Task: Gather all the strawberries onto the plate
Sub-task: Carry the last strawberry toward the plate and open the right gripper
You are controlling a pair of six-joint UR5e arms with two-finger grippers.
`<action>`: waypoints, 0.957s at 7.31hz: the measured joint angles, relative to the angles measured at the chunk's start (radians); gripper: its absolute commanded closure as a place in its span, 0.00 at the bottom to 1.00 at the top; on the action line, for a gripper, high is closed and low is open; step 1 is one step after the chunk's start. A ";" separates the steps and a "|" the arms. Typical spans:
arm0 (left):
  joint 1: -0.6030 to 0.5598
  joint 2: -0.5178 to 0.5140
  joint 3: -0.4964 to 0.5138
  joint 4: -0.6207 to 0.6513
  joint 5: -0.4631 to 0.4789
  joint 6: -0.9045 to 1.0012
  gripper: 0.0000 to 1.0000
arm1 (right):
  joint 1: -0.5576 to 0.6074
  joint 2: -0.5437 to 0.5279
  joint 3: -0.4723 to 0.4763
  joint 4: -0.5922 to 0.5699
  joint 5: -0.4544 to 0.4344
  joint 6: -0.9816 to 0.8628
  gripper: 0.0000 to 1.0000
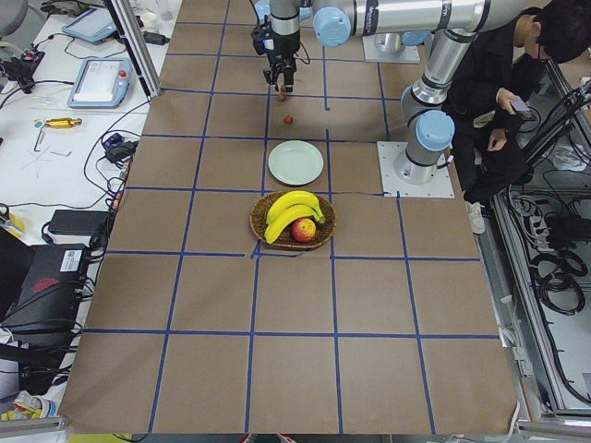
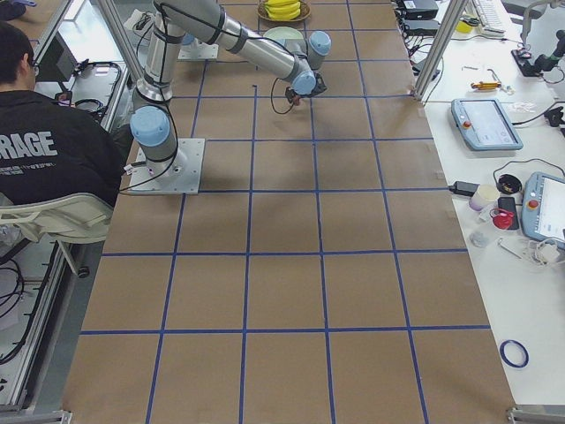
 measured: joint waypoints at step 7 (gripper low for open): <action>0.001 -0.002 0.006 0.001 0.005 0.008 0.00 | -0.013 -0.073 -0.113 0.034 -0.017 -0.115 1.00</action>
